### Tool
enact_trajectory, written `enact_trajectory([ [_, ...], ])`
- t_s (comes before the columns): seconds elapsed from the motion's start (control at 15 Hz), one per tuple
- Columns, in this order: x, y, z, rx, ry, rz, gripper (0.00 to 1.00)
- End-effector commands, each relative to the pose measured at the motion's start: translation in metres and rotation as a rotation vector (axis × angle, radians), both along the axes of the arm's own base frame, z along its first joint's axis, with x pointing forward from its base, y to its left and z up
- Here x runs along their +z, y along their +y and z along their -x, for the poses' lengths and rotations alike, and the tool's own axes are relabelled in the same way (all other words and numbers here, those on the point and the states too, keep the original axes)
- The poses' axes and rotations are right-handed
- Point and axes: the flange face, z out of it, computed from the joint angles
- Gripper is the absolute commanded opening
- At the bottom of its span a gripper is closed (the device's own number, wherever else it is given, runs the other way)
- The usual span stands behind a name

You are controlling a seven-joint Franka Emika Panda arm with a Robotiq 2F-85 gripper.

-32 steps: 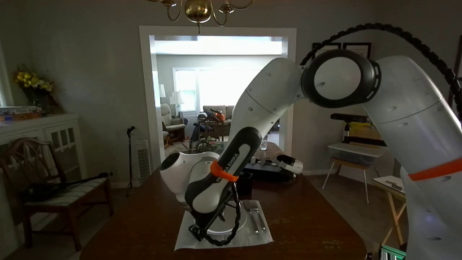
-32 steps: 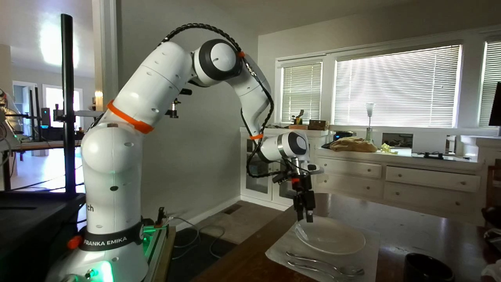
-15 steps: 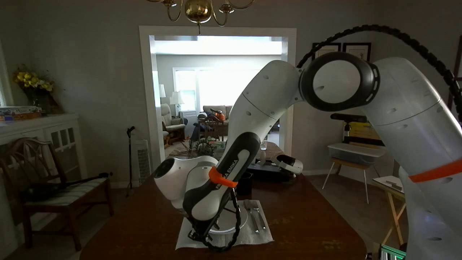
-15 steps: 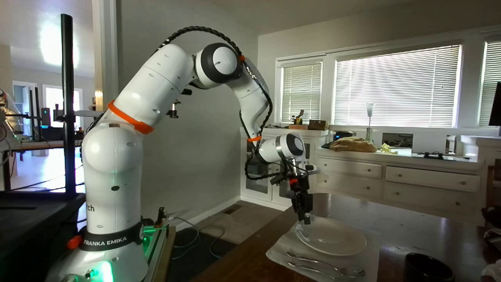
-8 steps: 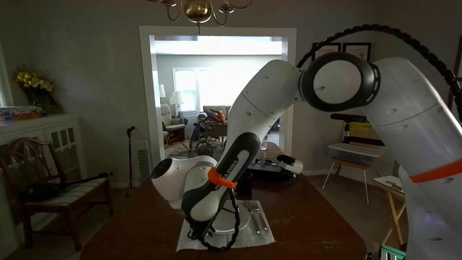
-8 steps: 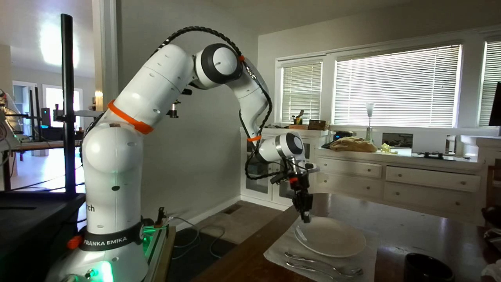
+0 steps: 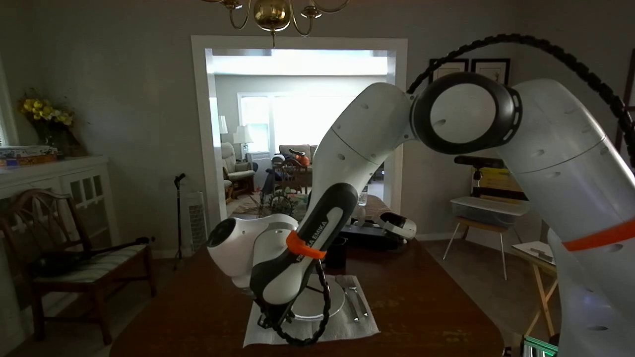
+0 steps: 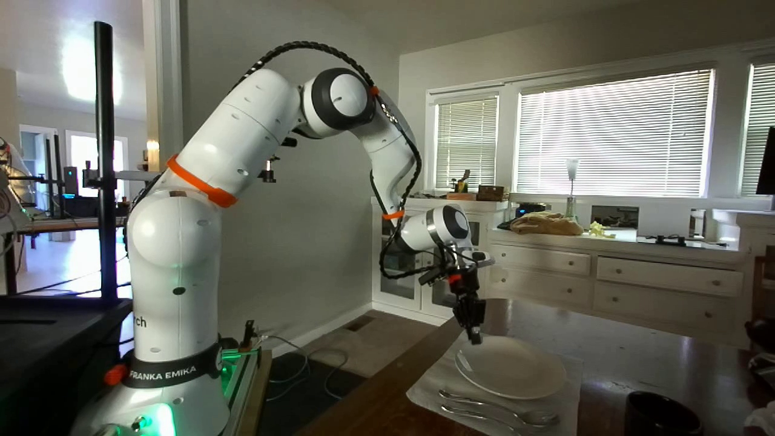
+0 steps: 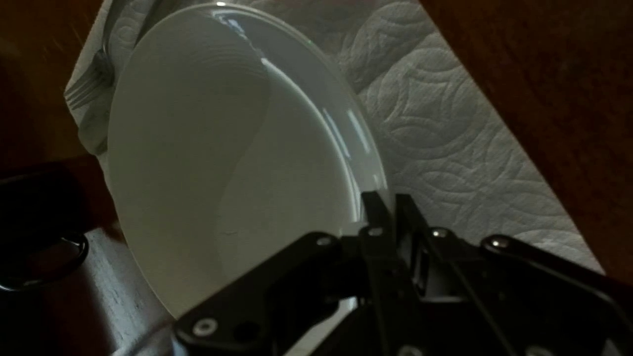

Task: Move the white placemat forwards.

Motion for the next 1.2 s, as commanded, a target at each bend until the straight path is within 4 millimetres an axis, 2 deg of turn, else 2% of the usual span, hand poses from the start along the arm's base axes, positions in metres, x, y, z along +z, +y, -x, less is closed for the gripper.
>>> enact_trajectory([
  [0.0, -0.017, 0.011, 0.005, 0.027, 0.014, 0.005, 0.03],
  [0.6, -0.020, 0.031, 0.015, 0.078, 0.037, 0.008, 0.03],
  [1.13, -0.023, 0.051, 0.031, 0.076, 0.078, -0.007, 0.03],
])
